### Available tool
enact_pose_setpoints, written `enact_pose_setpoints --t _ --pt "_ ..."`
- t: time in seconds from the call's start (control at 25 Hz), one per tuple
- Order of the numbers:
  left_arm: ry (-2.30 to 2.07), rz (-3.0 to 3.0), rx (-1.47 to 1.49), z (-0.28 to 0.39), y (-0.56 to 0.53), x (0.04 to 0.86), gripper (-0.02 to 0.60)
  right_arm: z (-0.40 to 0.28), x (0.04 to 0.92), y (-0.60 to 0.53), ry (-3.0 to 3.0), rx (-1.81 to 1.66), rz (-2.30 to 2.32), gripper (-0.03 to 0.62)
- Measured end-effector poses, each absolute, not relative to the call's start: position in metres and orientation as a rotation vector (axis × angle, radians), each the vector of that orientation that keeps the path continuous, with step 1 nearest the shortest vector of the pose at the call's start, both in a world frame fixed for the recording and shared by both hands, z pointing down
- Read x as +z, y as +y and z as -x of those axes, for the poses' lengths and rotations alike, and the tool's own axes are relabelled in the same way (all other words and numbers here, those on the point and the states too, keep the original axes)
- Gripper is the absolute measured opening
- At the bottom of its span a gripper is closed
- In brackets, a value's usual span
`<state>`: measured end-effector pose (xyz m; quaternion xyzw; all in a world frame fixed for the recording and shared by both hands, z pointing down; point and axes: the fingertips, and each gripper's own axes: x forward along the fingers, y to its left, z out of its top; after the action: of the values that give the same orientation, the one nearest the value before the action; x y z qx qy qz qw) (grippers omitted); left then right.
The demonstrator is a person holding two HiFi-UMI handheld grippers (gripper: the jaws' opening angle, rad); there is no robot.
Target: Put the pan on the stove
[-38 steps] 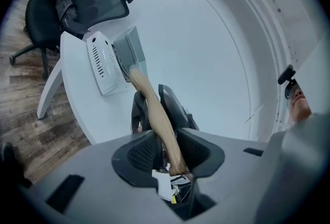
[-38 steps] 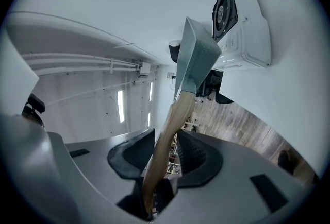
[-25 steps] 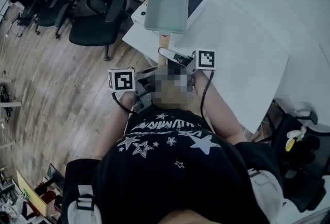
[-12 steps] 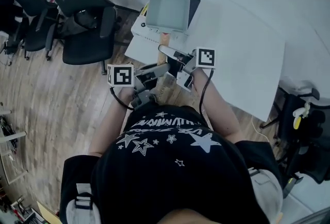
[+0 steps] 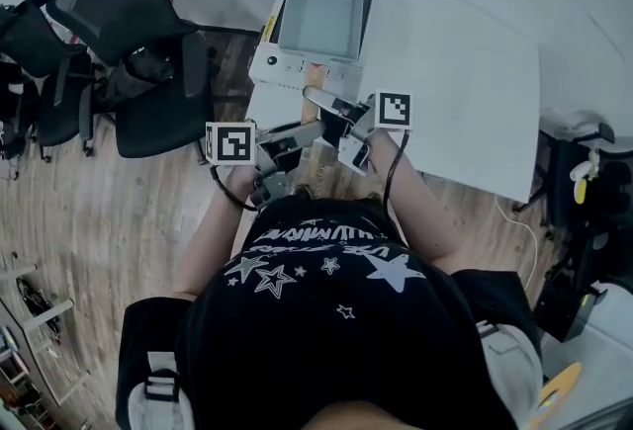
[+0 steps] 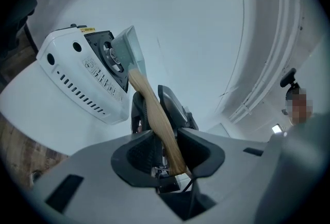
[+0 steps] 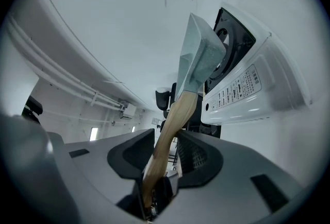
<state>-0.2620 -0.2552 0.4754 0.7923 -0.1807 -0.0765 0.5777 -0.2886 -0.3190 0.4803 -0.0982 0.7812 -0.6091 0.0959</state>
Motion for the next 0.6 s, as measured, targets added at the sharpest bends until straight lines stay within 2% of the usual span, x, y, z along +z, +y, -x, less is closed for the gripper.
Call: enact_pose_setpoints --t 0.6 --pt "-0.281 -1.868 -0.142 0.2577 -0.2587 0.4782 0.127 0.2799 0.4913 -0.3251 2.255 -1.763 0.455 0.137"
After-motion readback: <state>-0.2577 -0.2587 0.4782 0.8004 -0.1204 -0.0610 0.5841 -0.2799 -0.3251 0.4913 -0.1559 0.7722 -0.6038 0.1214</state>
